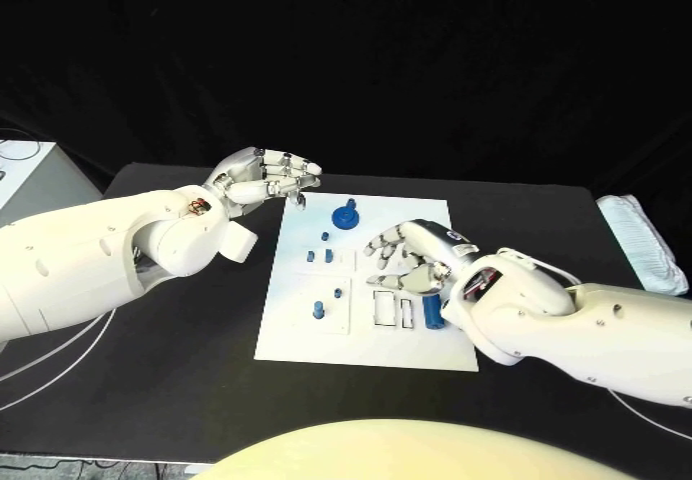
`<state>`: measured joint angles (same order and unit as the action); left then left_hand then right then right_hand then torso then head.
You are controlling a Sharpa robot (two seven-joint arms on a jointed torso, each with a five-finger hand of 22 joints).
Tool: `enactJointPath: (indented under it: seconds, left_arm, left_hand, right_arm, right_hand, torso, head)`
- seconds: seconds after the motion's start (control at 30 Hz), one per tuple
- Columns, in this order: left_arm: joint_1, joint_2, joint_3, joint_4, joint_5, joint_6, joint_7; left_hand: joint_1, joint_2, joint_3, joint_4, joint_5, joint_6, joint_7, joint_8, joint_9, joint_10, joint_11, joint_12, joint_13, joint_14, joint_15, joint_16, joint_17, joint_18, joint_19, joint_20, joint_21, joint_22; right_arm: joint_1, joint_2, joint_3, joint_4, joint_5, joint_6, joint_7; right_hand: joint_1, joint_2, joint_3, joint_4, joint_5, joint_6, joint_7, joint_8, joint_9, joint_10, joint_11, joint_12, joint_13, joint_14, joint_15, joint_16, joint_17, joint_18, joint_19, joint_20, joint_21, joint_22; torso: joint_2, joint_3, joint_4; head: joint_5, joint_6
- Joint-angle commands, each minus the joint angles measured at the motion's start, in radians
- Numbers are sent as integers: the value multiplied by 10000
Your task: Assemble the parts on the task board
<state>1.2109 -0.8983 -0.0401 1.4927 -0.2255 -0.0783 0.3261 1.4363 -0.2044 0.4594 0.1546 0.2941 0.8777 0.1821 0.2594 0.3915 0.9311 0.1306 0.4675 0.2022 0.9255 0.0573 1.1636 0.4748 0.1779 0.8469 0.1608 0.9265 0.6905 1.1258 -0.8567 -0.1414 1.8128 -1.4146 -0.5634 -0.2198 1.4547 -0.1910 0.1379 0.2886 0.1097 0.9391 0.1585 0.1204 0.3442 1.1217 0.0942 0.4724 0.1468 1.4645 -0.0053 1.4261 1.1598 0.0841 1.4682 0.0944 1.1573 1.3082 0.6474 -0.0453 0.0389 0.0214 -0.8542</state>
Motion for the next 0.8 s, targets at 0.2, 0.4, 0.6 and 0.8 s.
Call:
enactJointPath:
  seconds: [0.2, 0.4, 0.6, 0.8]
  left_arm:
    - [-144, -96, 3, 109, 169, 177, 127]
    - [-268, -123, 3, 160, 193, 176, 160]
    - [-317, -117, 3, 183, 199, 185, 163]
    - [-348, -119, 3, 199, 204, 201, 153]
  left_hand:
    - [86, -11, -77, 26, -20, 84, -20, 59, -5, -65, -44, -23, -12, 6, 53, -72, 12, 57, 74, 11, -79, -16]
    - [59, -50, -118, 50, -24, 70, -24, 54, -11, -64, -47, -19, -15, 5, 51, -78, 15, 56, 75, 11, -94, -24]
    - [43, -60, -136, 66, -25, 65, -26, 53, -14, -60, -49, -16, -16, 6, 51, -79, 17, 55, 76, 12, -102, -29]
    - [43, -60, -136, 66, -25, 65, -26, 53, -14, -60, -49, -16, -16, 6, 51, -79, 17, 55, 76, 12, -102, -29]
  right_arm:
    - [305, -1599, -78, 491, 3316, 1004, -171]
    - [263, -2361, -185, 770, 3003, 1753, -1224]
    - [65, -2471, -243, 877, 2431, 1756, -2027]
    - [-208, -2230, -266, 781, 2035, 1552, -2752]
  right_hand:
    - [-1094, 376, -1122, -33, 186, 429, -468, 1701, 795, 2723, -801, 8579, 10214, 556, -449, 556, 1409, -400, 661, -478, 1717, 1716]
    - [-1744, 806, -1712, 23, 106, 294, -643, 2404, 1134, 3752, -785, 10279, 12998, 816, -505, 1059, 2814, -602, 830, -514, 2848, 2183]
    - [-1956, 895, -2076, 31, 286, 249, -636, 2457, 1137, 3852, -774, 10384, 13230, 877, -487, 1175, 3168, -674, 889, -502, 3251, 2336]
    - [-2252, 994, -2427, 46, 318, 272, -647, 2510, 1138, 3892, -780, 10411, 13322, 917, -486, 1243, 3391, -716, 922, -496, 3479, 2419]
  torso:
    - [-88, 32, -194]
    - [-123, 81, -234]
    - [-150, 72, -225]
    - [-133, 60, -197]
  head:
    - [-321, 54]
    - [-440, 8]
    - [-466, -12]
    - [-463, 14]
